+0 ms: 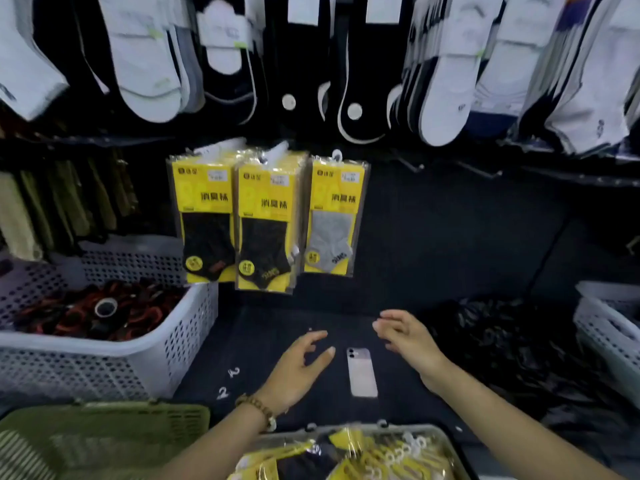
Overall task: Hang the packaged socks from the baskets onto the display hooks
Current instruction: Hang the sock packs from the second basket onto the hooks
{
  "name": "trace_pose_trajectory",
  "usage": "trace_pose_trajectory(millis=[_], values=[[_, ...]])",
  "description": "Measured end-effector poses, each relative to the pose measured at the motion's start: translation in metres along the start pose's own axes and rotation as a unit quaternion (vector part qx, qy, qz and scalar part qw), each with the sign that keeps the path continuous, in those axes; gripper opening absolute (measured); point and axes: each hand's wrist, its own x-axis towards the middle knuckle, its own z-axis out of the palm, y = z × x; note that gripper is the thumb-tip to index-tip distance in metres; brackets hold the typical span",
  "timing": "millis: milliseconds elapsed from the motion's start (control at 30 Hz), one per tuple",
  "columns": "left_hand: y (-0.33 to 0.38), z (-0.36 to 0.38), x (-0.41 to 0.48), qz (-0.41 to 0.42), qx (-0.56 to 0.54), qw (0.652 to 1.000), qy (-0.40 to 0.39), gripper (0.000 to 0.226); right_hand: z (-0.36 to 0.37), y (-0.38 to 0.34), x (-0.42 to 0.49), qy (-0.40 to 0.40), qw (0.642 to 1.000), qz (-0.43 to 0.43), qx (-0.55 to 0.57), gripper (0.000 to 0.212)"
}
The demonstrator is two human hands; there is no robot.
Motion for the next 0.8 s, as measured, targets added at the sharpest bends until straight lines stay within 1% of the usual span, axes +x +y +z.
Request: trace_pose_trajectory(millis=[100, 133, 200, 233, 267, 300, 333, 400, 467, 533, 600, 700, 800], values=[[-0.046, 0.033, -0.042, -0.074, -0.002, 0.996, -0.052, 0.043, -0.004, 0.071, -0.029, -0.035, 0.993, 0.095, -0.066, 0.037], [-0.060, 0.042, -0.055, -0.093, -0.004, 0.993, -0.069, 0.038, -0.005, 0.095, -0.038, -0.045, 0.987, 0.127, -0.088, 0.039], [-0.086, 0.057, -0.078, -0.113, -0.019, 0.989, -0.096, 0.019, -0.007, 0.135, -0.054, -0.062, 0.975, 0.160, -0.138, 0.034], [-0.096, 0.063, -0.088, -0.124, -0.025, 0.986, -0.109, 0.017, -0.008, 0.150, -0.060, -0.065, 0.971, 0.166, -0.158, 0.033], [-0.103, 0.068, -0.096, -0.140, -0.019, 0.981, -0.130, 0.020, -0.010, 0.161, -0.064, -0.059, 0.968, 0.173, -0.170, 0.039], [-0.109, 0.073, -0.103, -0.150, 0.001, 0.977, -0.154, 0.029, -0.012, 0.167, -0.067, -0.048, 0.967, 0.178, -0.177, 0.047], [-0.114, 0.078, -0.107, -0.147, 0.027, 0.973, -0.178, 0.038, -0.013, 0.170, -0.069, -0.044, 0.965, 0.179, -0.186, 0.053], [-0.122, 0.083, -0.110, -0.129, 0.101, 0.965, -0.205, 0.056, -0.013, 0.171, -0.071, -0.068, 0.960, 0.170, -0.213, 0.055], [-0.125, 0.084, -0.110, -0.107, 0.196, 0.954, -0.201, 0.073, -0.009, 0.172, -0.073, -0.110, 0.951, 0.157, -0.243, 0.058], [-0.129, 0.084, -0.108, -0.100, 0.226, 0.950, -0.192, 0.081, -0.005, 0.172, -0.075, -0.137, 0.938, 0.134, -0.288, 0.064], [-0.132, 0.085, -0.107, -0.106, 0.214, 0.953, -0.185, 0.082, 0.000, 0.171, -0.076, -0.160, 0.923, 0.117, -0.331, 0.069], [-0.135, 0.087, -0.107, -0.101, 0.231, 0.952, -0.175, 0.074, 0.005, 0.169, -0.077, -0.167, 0.909, 0.119, -0.364, 0.078], [-0.138, 0.091, -0.107, -0.090, 0.263, 0.945, -0.172, 0.070, 0.010, 0.169, -0.081, -0.151, 0.881, 0.084, -0.441, 0.074]])
